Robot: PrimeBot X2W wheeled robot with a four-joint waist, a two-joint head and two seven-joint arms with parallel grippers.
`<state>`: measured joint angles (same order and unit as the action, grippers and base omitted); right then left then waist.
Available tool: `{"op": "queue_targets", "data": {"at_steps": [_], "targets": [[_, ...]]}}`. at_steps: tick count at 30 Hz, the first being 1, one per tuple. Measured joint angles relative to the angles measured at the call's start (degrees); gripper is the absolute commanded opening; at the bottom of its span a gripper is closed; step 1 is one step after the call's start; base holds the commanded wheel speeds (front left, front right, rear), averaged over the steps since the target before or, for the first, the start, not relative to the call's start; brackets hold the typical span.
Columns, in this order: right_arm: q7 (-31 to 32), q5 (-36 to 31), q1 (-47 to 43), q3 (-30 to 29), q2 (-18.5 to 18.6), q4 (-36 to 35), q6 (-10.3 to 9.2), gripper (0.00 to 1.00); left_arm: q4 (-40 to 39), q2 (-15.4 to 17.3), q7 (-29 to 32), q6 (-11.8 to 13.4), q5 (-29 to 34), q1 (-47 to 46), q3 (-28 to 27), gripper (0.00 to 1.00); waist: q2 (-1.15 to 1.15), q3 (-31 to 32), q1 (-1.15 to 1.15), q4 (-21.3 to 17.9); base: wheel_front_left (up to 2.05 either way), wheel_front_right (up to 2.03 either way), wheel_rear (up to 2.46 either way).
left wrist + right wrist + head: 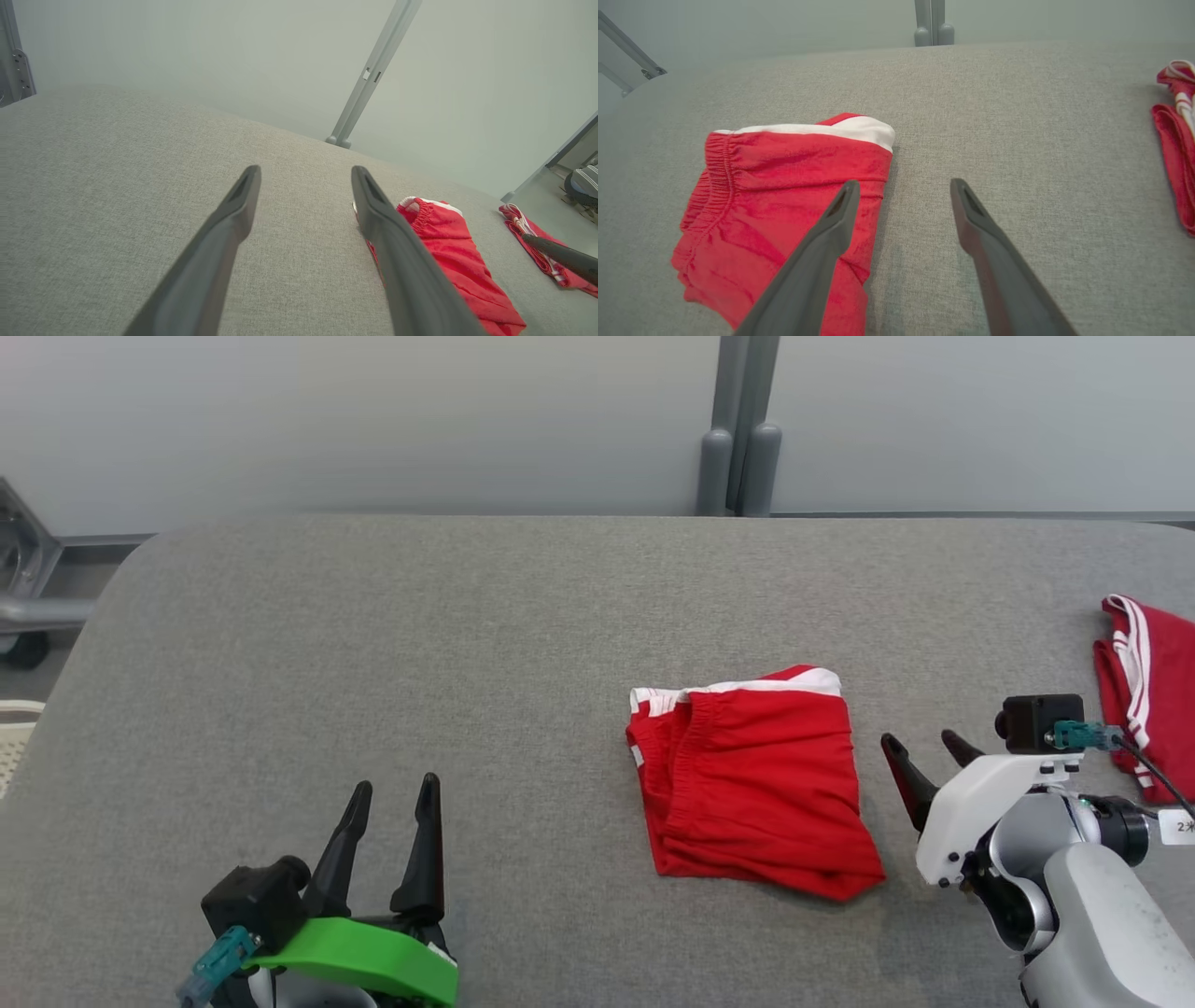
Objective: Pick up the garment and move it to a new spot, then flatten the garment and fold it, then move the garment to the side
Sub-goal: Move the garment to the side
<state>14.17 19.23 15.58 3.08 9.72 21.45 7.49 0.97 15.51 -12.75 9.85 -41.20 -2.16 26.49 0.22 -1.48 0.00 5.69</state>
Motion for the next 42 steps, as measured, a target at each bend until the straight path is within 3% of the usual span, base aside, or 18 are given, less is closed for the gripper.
{"op": "queue_targets", "data": {"at_steps": [17,18,19,23,32,42], "targets": [[4.19,12.16,7.12,2.94,1.34,15.21,0.0,1.0,0.21,-0.1,-0.67,-0.26,0.1,-1.99,-0.45,1.0,0.0,-5.14,0.0,7.79,0.0,0.0,0.0],[4.23,12.83,7.49,3.2,1.32,15.45,0.0,0.81,0.26,-0.11,-0.68,-0.26,0.1,-1.99,-0.46,1.0,0.0,-5.33,0.0,7.98,0.0,0.0,0.0],[4.24,13.58,7.82,3.45,1.3,15.67,0.0,0.53,0.31,-0.11,-0.69,-0.26,0.1,-1.99,-0.51,1.0,0.0,-5.5,0.0,8.11,0.0,0.0,0.0],[3.85,15.04,8.72,5.44,1.65,15.86,0.0,0.0,0.31,-0.11,-0.91,-0.23,0.11,-1.99,-0.73,1.0,0.0,-5.68,0.0,7.7,0.0,0.0,0.0],[2.96,15.9,9.82,9.92,4.23,13.27,0.0,0.0,-0.23,-0.09,-1.02,-0.23,0.45,-2.01,-0.7,1.0,0.0,-5.55,0.0,4.36,0.0,0.0,0.0],[3.74,14.94,12.32,12.36,8.37,10.18,0.0,0.0,-0.71,-0.11,-0.92,-0.24,0.96,-2.15,-0.14,1.0,0.0,-5.4,0.0,-4.25,0.0,0.0,0.0]]}}
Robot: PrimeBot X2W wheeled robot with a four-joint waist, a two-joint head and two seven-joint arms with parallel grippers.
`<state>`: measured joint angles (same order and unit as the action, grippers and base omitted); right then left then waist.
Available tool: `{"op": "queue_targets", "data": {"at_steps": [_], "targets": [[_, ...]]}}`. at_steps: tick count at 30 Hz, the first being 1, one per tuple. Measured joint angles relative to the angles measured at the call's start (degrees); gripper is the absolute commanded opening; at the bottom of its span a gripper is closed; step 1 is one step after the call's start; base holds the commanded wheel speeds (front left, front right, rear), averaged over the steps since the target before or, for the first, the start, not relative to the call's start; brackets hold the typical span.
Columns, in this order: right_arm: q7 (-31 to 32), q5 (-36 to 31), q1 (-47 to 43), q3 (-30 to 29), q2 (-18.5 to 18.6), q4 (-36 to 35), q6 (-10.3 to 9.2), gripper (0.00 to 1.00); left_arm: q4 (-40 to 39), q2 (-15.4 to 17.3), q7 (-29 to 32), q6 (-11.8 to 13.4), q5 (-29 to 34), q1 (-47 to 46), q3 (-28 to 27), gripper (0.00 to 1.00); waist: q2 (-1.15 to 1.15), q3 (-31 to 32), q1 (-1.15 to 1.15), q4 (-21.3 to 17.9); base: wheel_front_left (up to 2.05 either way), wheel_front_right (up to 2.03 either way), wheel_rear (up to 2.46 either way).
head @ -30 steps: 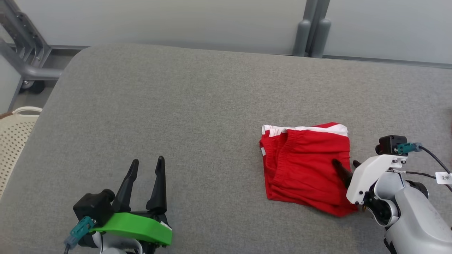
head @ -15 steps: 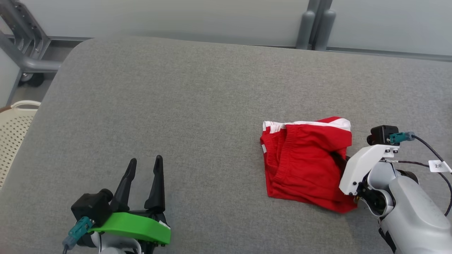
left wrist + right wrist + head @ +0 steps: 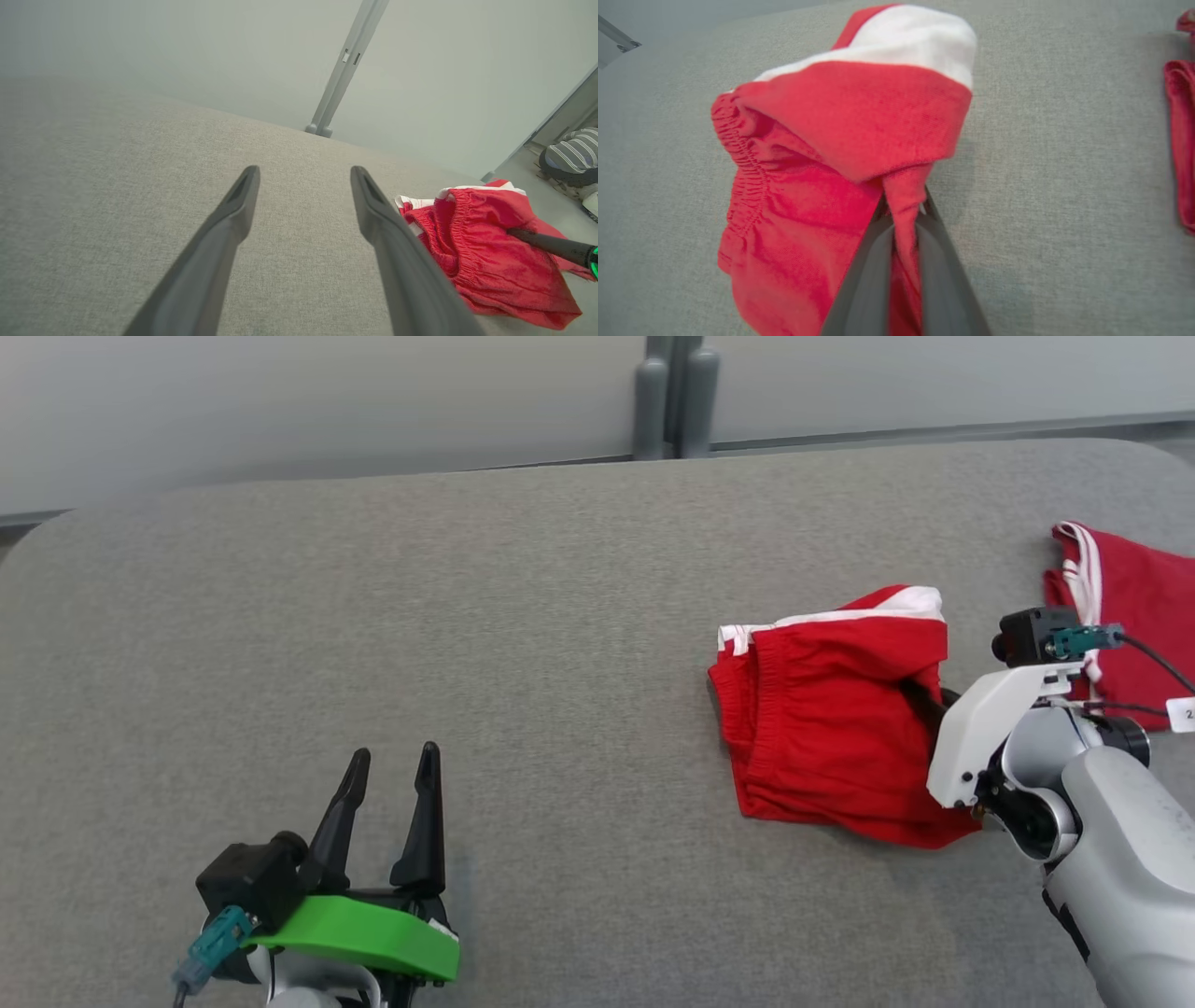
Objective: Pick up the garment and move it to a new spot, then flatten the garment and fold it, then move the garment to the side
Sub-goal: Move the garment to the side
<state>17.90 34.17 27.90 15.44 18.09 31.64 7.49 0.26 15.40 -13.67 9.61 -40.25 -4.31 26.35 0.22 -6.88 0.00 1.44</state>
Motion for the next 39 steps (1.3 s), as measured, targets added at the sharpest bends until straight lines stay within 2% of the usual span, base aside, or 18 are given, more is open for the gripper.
{"op": "queue_targets", "data": {"at_steps": [12,20,25,32,39], "targets": [[2.02,-2.15,6.6,0.57,3.09,-1.07,0.0,0.0,-0.25,0.29,1.37,-0.55,1.44,-3.34,1.92,1.0,0.0,-1.61,0.0,-12.73,0.0,0.0,0.0],[1.74,-2.76,8.76,0.43,3.86,-0.64,0.0,0.0,-0.14,0.3,2.01,-0.91,1.96,-5.16,2.9,1.0,0.0,-4.1,0.0,-17.81,0.0,0.0,0.0],[1.11,-3.21,9.39,0.45,3.27,0.04,0.0,0.0,0.1,0.24,2.07,-1.04,2.01,-5.82,3.22,1.0,0.0,-5.15,0.0,-18.59,0.0,0.0,0.0],[-0.2,-4.57,11.92,0.53,3.43,0.8,0.0,0.0,0.42,0.33,2.0,-0.94,2.0,-5.8,3.12,1.0,0.0,-4.74,0.0,-16.89,0.0,0.0,0.0],[-0.05,-7.08,15.84,-2.27,7.24,2.83,0.0,0.0,0.16,0.37,1.82,-0.77,1.99,-5.78,3.08,1.0,0.0,-4.8,0.0,-14.07,0.0,0.0,0.0]]}}
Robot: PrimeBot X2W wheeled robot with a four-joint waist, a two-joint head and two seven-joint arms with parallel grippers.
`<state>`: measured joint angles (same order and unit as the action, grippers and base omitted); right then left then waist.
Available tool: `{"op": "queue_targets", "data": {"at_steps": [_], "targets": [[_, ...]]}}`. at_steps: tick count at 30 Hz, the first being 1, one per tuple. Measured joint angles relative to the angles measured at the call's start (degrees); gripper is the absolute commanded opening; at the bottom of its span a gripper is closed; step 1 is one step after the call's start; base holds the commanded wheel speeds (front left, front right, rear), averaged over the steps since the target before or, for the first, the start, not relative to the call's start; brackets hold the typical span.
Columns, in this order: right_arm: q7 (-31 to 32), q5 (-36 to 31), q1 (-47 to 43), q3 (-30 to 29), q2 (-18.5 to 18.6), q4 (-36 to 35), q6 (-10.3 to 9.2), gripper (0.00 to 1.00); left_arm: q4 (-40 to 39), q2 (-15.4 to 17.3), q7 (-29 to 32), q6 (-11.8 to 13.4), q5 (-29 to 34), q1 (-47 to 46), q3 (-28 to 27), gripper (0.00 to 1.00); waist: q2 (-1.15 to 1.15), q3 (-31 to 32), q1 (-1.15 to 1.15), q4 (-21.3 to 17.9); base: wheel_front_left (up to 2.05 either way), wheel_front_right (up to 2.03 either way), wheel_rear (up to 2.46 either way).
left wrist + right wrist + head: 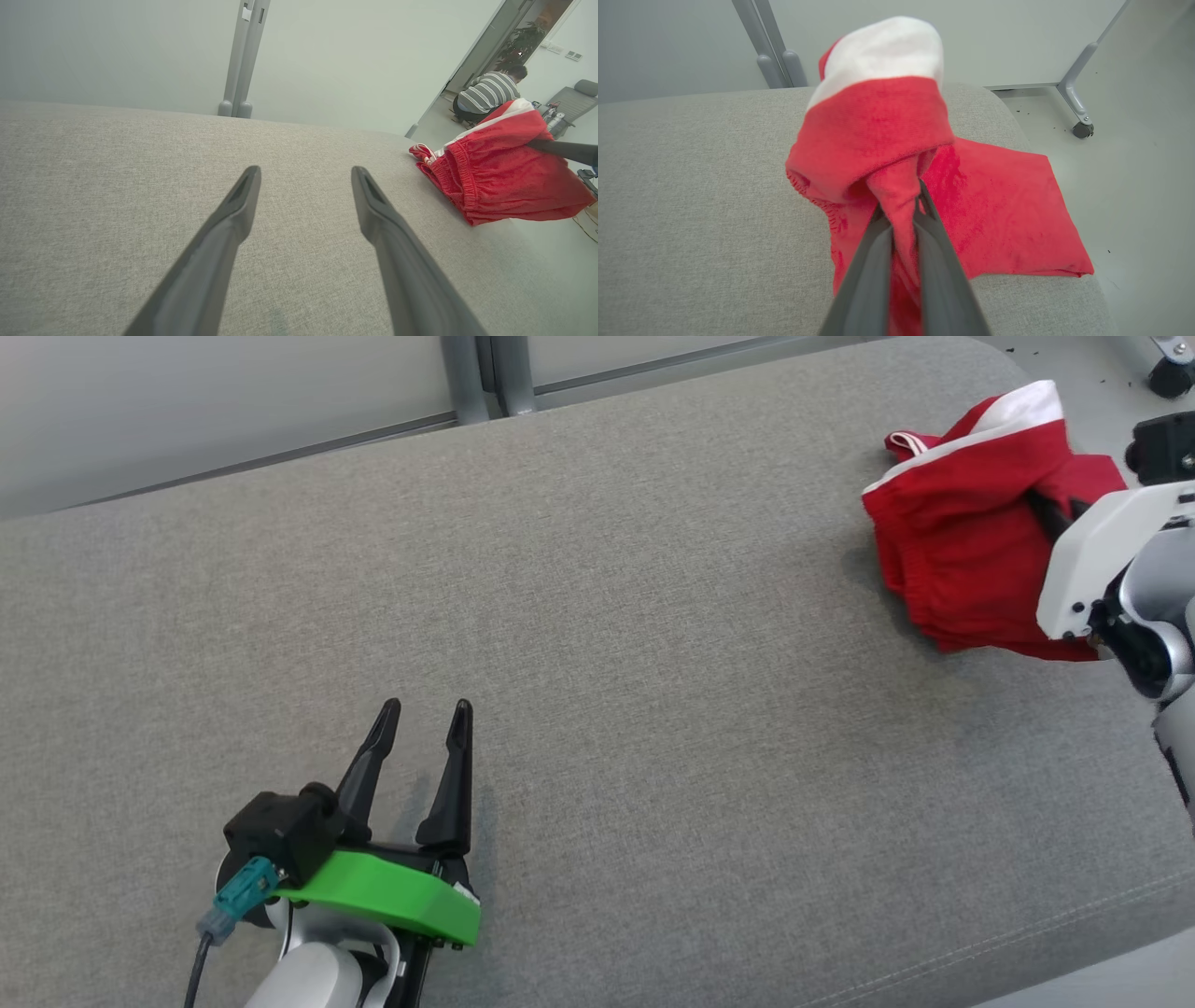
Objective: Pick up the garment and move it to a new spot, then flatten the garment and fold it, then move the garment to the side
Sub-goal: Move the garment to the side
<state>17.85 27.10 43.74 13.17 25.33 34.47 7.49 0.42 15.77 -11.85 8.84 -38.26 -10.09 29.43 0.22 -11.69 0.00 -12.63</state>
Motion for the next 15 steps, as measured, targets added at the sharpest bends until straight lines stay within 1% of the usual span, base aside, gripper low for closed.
{"op": "queue_targets", "data": {"at_steps": [7,15], "targets": [[-0.94,-1.57,2.04,-1.76,4.09,2.96,0.0,0.0,-0.71,0.55,0.26,0.0,0.22,-0.65,0.21,1.0,0.0,-1.86,0.0,2.5,0.0,0.0,0.0],[-5.0,-3.2,4.53,-1.46,8.62,9.38,0.0,0.0,-2.25,1.69,1.74,0.25,1.42,-2.55,0.56,1.0,0.0,-5.44,0.0,5.18,0.0,0.0,0.0]]}}
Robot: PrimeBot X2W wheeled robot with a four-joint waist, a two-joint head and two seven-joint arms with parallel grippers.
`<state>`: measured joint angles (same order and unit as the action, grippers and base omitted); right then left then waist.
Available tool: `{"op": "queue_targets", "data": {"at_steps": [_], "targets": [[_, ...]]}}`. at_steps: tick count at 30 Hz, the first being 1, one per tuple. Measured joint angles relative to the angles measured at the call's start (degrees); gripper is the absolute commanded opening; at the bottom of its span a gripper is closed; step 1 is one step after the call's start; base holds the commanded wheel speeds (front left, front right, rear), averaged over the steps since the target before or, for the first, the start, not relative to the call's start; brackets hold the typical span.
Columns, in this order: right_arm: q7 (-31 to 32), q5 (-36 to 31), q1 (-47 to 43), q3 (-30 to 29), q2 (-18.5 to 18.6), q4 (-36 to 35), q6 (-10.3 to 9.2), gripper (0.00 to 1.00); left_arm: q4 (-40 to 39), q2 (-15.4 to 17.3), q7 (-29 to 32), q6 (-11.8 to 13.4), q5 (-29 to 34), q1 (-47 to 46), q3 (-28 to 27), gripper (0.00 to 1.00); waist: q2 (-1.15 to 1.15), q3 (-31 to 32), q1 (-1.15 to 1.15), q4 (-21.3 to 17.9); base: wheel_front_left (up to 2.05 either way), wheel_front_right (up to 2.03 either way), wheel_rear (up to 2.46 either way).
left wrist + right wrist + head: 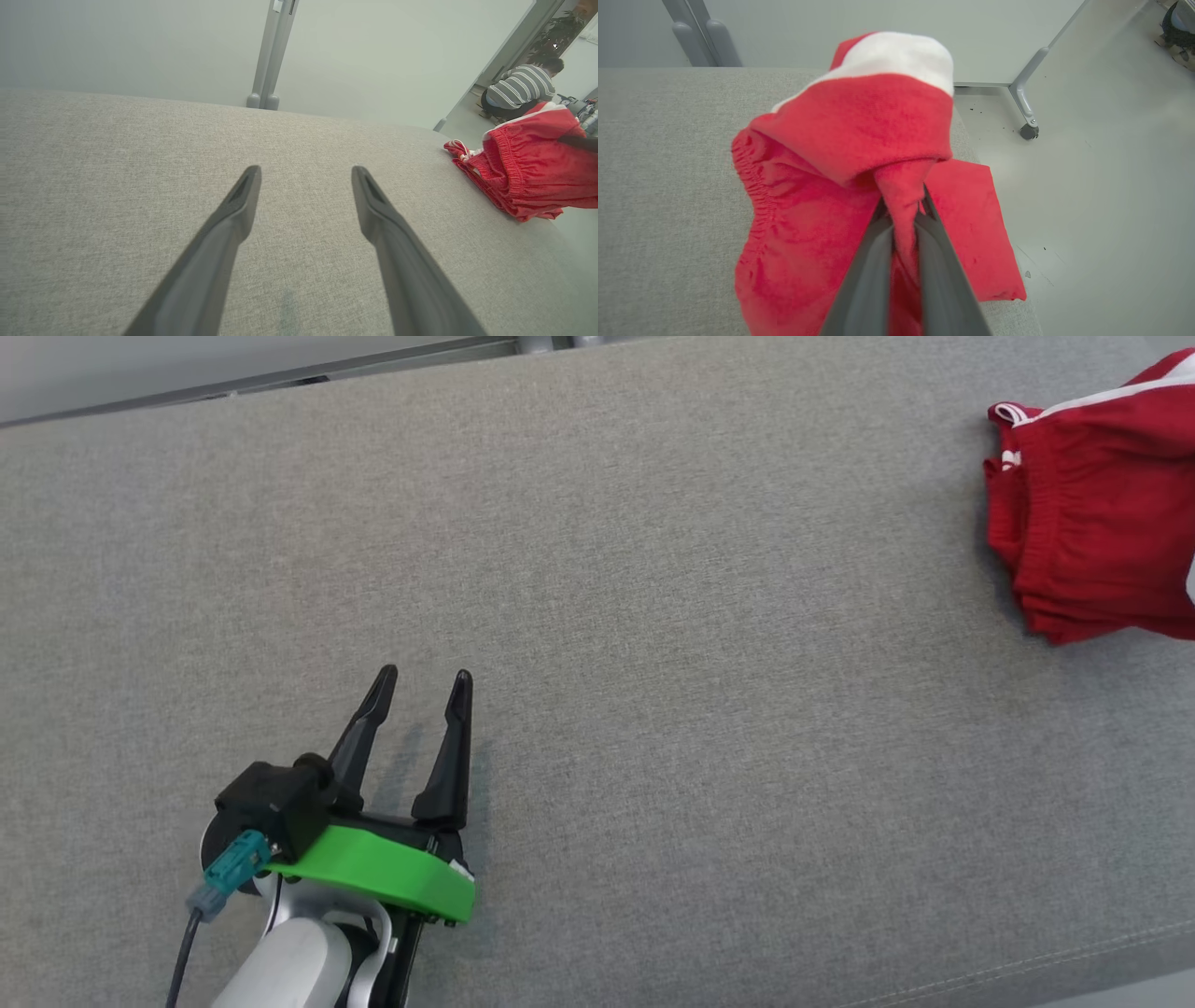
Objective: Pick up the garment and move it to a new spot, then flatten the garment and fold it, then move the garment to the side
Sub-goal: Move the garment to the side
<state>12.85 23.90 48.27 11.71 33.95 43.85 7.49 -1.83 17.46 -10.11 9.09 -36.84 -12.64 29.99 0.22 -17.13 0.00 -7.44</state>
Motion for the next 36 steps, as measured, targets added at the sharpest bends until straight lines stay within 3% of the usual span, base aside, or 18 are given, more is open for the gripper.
{"op": "queue_targets", "data": {"at_steps": [12,13,15,16,18,20,25,36], "targets": [[-9.07,-5.47,3.03,-0.57,4.88,9.89,0.0,0.0,-2.41,1.41,1.51,0.53,1.1,-1.34,0.57,1.0,0.0,-4.82,0.0,2.79,0.0,0.0,0.0],[-10.43,-6.84,3.37,-0.78,4.88,10.65,0.01,0.19,-2.48,1.54,1.58,0.56,1.11,-1.49,0.55,1.0,0.0,-5.16,0.0,2.85,0.0,0.0,0.0],[-11.91,-8.05,3.79,-1.12,4.75,11.34,0.01,0.46,-2.6,1.67,1.81,0.57,1.13,-1.65,0.53,1.0,0.0,-5.48,0.0,2.88,0.0,0.0,0.0],[-13.27,-9.24,4.26,-1.55,4.53,12.11,0.01,0.72,-2.76,1.81,1.85,0.59,1.18,-1.76,0.53,1.0,0.0,-5.79,0.0,2.89,0.0,0.0,0.0],[-15.48,-11.73,5.03,-2.21,3.98,13.89,0.01,0.73,-3.11,2.02,2.0,0.77,1.2,-1.88,0.49,1.0,0.0,-6.38,0.0,2.88,0.0,0.0,0.0],[-16.81,-14.41,5.64,-3.63,3.37,16.41,0.01,1.0,-3.45,2.33,2.47,1.0,1.37,-2.01,0.51,1.0,0.0,-6.9,0.0,2.84,0.0,0.0,0.0],[-20.12,-21.03,6.78,-6.3,2.27,20.38,0.01,1.0,-4.17,3.1,2.83,1.4,1.55,-2.07,0.23,1.0,0.0,-7.67,0.0,2.55,0.0,0.0,0.0],[-22.04,-28.02,7.04,-10.54,-1.18,24.01,0.02,1.0,-5.1,3.76,3.33,2.32,1.57,-2.03,0.05,1.0,0.0,-7.53,0.0,1.09,0.0,0.0,0.0]]}}
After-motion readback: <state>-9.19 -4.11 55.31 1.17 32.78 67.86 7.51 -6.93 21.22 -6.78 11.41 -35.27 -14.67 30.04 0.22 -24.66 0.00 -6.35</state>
